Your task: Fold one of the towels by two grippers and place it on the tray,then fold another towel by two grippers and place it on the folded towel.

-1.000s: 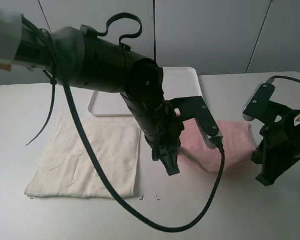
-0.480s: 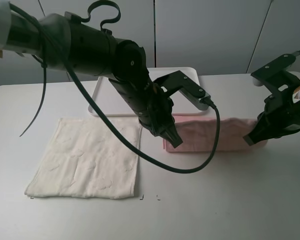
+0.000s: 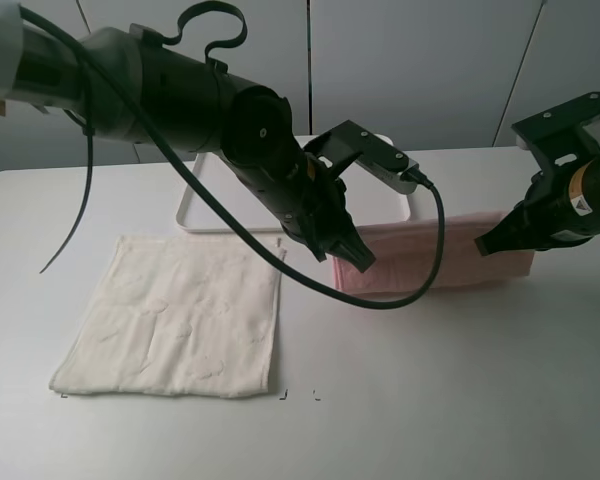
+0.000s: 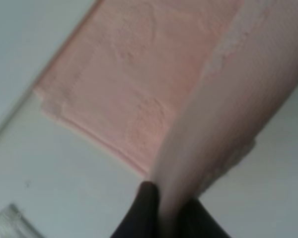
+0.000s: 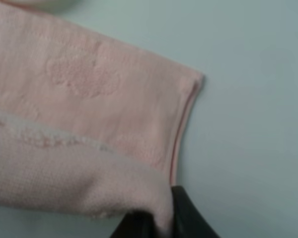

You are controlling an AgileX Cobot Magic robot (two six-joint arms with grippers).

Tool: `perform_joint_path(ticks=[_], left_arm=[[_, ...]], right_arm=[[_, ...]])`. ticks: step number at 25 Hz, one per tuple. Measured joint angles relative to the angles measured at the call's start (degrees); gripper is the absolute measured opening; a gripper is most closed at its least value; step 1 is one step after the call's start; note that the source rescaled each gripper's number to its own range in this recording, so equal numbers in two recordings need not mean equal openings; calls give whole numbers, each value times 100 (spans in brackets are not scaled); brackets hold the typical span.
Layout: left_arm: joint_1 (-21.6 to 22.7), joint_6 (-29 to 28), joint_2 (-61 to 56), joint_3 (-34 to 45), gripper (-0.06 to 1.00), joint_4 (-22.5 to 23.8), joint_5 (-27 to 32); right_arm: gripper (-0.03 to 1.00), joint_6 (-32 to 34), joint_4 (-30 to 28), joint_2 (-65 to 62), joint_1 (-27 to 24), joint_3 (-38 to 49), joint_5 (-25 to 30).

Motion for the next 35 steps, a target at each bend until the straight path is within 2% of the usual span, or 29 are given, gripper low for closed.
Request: perform_joint_path(ticks=[3,4,5,6,7,9,10,12,14,17,19,21,23,26,28,32,35], left_arm=[[0,-368,0,0,6,298,-100],[0,-508,0,0,11,409,-100],[0,-659,0,0,20,545,-87],[0,-787,0,0,32,690,-86],[0,-951,0,0,44,845,-66],[0,-1347,0,0,81,1126,-50],[0,-1552,0,0,91,1297,-38],[0,-1994,0,0,97,1616,-28],[0,-2212,0,0,99,1801,-28],[0,-2313,0,-22,99,1861,164],[28,-2396,11,-150,99,1802,557],[63,-2502,69,-409,99,1557,977],[144,-2610,186,-668,99,1274,1208],[231,-2663,375,-1014,99,823,1629],[242,-2565,410,-1101,99,603,1834],[242,-2320,410,-1112,99,459,1980],[242,-2551,453,-1236,99,517,2041]], right_arm=[[1,550,-757,51,0,0,-103],[5,695,-953,95,0,0,-145],[14,785,-1159,133,0,0,-209],[24,832,-1336,181,0,0,-328],[42,899,-1501,221,0,0,-460],[80,1172,-1831,290,0,0,-573],[90,1350,-1995,336,0,-17,-488],[98,1865,-2201,402,0,-54,-147],[99,2300,-2253,425,0,-91,191],[99,2503,-2095,425,0,-192,238],[99,2359,-1720,450,0,-320,211],[99,1778,-985,583,0,-551,264],[99,638,24,839,0,-895,556],[99,-1201,1639,1374,-11,-1594,1340],[99,-2041,2594,1653,-90,-2032,1726],[99,-3063,3781,1742,-576,-2635,2099],[99,-3878,4435,1742,-1073,-2874,2412]])
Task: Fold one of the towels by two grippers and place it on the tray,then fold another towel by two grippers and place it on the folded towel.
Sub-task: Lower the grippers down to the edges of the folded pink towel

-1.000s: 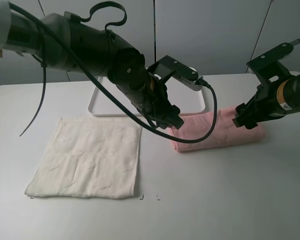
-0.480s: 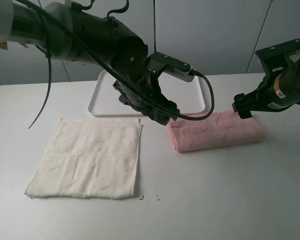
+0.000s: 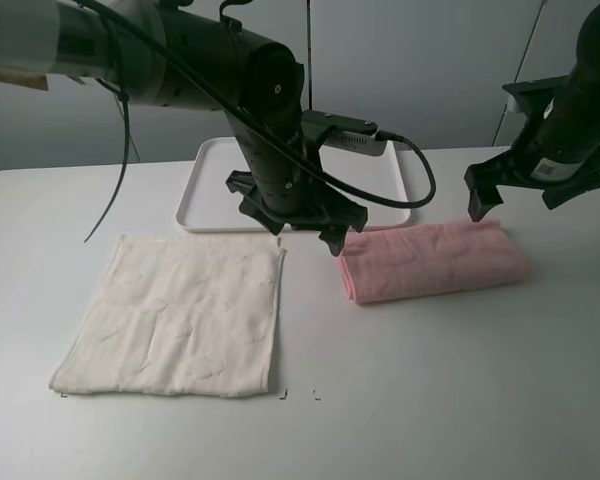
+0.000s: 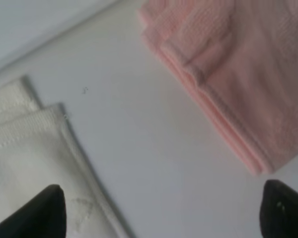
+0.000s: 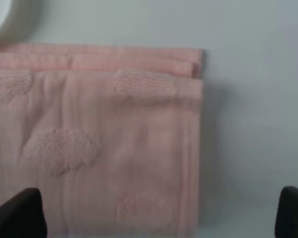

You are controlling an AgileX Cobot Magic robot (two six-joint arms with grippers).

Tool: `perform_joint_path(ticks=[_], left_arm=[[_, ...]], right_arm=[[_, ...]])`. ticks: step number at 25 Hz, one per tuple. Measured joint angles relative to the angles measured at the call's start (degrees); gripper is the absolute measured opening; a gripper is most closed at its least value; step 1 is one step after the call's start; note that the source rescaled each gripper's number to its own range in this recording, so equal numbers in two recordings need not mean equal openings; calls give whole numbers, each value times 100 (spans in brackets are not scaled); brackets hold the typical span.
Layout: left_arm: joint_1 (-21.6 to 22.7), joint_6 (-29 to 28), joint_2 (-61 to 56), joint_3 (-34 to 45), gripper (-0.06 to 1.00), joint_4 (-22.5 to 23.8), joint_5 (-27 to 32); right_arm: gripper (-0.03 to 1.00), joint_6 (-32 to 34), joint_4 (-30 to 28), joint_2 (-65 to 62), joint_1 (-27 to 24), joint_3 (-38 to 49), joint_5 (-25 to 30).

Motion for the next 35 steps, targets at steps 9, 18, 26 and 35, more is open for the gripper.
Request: perform_joint_path(ticks=[9,18,26,35], left_arm=[[0,-676,1065,-1127,99,67,1026],[0,-1127,1333,-1527,99,42,1102],[-19,-1161,1721,-2145,99,5,1313],[-19,-1161,2183,-2598,99,109,1662]], right_arm=[[99,-1592,340,0,-339,-39,207],[99,-1481,429,183,-339,-61,250],[99,-1469,465,450,-339,-61,287],[99,-1447,465,471,-339,-61,287]])
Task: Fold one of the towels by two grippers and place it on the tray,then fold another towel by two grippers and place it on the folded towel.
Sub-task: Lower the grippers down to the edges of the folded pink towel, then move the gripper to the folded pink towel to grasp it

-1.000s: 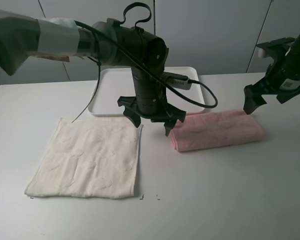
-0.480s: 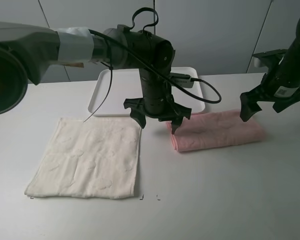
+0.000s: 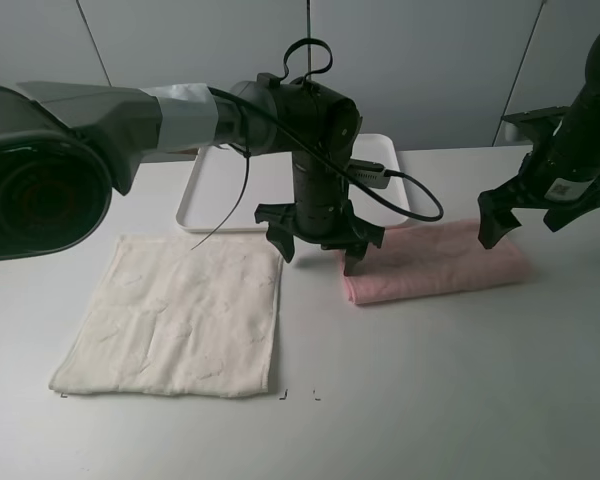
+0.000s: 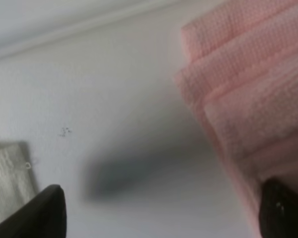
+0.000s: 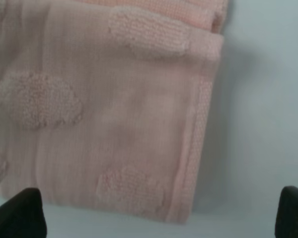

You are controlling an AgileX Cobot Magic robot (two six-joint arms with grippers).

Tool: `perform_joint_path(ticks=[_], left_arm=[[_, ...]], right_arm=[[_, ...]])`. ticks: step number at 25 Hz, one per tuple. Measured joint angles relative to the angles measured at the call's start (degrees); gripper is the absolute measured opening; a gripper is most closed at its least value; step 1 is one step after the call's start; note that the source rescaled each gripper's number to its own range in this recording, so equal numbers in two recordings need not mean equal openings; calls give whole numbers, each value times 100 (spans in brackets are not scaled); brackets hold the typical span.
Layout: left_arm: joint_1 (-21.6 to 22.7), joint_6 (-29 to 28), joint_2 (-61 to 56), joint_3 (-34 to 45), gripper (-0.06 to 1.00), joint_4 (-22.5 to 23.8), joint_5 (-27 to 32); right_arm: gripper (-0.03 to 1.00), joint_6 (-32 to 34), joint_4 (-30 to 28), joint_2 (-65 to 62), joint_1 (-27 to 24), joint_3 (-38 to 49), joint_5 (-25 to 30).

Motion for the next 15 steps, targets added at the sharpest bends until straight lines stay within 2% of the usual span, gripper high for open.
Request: perform_joint_path(ticks=[15], left_arm=[[0,57,52,-58,99,170,128]], right_arm=[[99,123,-42,609,0,-262,-94]])
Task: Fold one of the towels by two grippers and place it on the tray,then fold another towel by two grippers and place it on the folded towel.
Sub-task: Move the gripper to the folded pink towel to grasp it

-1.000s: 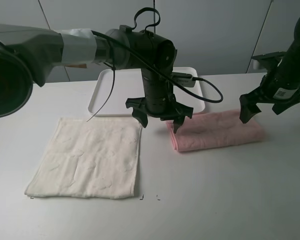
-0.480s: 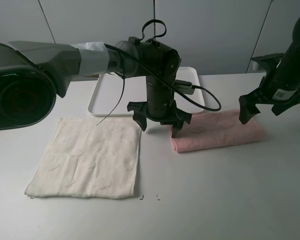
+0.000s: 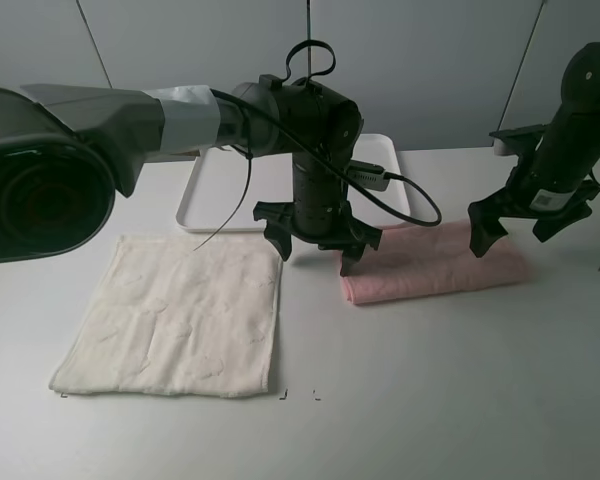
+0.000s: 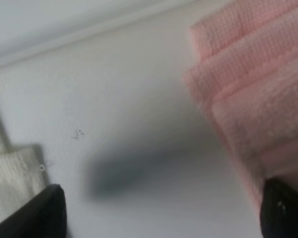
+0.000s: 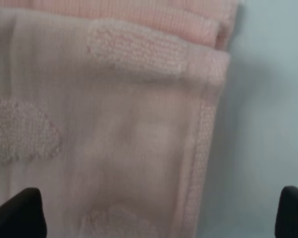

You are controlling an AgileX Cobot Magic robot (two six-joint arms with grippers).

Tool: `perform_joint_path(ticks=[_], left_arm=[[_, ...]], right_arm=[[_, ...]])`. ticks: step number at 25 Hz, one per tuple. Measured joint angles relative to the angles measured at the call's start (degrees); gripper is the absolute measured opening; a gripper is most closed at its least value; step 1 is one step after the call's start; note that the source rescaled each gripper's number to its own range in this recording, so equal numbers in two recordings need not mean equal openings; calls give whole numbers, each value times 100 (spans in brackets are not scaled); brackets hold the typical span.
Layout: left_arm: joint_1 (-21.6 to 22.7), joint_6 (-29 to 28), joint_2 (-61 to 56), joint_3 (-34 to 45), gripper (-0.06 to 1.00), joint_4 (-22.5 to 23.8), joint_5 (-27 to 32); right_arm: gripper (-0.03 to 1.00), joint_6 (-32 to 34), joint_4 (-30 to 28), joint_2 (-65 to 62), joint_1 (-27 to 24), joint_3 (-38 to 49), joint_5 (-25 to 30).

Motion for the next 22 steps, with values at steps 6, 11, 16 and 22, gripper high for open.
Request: perform_joint_path(ticks=[6,11,16,22], left_arm=[[0,67,0,0,99,22,83],[0,80,0,0,99,66,152],[0,90,30,0,99,151,225],[0,90,40,0,99,171,223]], right_arm=[[99,22,-11,166,0,-2,-204],[99,22,-20,312,-36,-12,-275],[99,22,40,414,-201,-12,-326],[99,7,151,413,-224,-12,-391]])
